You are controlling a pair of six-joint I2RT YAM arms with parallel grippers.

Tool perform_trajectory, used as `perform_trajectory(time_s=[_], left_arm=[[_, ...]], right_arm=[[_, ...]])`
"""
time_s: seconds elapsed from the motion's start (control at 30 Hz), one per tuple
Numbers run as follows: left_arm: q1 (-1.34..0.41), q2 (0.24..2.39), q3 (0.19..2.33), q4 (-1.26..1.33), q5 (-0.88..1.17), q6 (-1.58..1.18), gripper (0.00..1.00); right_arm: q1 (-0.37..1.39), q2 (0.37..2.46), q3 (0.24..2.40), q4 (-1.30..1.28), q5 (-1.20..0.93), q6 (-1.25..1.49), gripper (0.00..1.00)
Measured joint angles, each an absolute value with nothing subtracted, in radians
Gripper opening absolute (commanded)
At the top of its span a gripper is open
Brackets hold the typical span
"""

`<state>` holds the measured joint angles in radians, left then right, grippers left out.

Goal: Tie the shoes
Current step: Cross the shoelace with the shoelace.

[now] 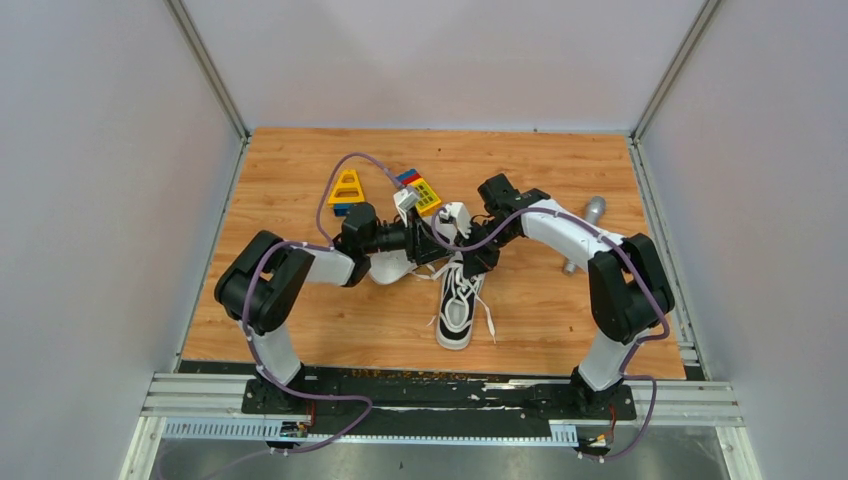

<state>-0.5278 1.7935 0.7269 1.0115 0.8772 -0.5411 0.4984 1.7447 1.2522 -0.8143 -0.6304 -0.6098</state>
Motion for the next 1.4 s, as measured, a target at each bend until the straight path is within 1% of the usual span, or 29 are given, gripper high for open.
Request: perform_trajectory(time_s=[0.17, 0.33, 0.47, 0.6, 0.77, 0.97, 1.13, 1.4], left_arm=[[-0.503, 1.706, 0.685, 0.951, 0.839, -0.454, 0.61], [-0.498, 1.557, 0.647, 0.800, 0.847, -0.238, 0.63], [-0.521, 1.557, 0.647, 0.760, 0.864, -0.082, 0.64], [-0.577, 1.577, 0.633, 0.759, 0.840, 0.008, 0.64], [-0.643, 1.625, 0.629, 0.793, 0.799, 0.022, 0.64], [-0.650, 1.710, 0.631, 0.804, 0.776, -0.005, 0.64], [-0.650, 1.721, 0.631, 0.820, 0.767, -0.024, 0.64], [-0.651, 1.722, 0.631, 0.927, 0.757, -0.081, 0.64]], right_arm=[[0.496, 1.749, 1.258, -0.820, -0.636, -0.607, 0.00], [0.496, 1.749, 1.258, -0.824, -0.642, -0.605, 0.00], [0.496, 1.749, 1.258, -0.824, -0.650, -0.603, 0.00], [0.494, 1.749, 1.258, -0.823, -0.656, -0.603, 0.00], [0.490, 1.749, 1.258, -0.823, -0.659, -0.603, 0.00], [0.489, 1.749, 1.258, -0.823, -0.664, -0.603, 0.00], [0.489, 1.749, 1.258, -0.823, -0.669, -0.603, 0.00], [0.489, 1.749, 1.258, -0.824, -0.675, -0.603, 0.00]])
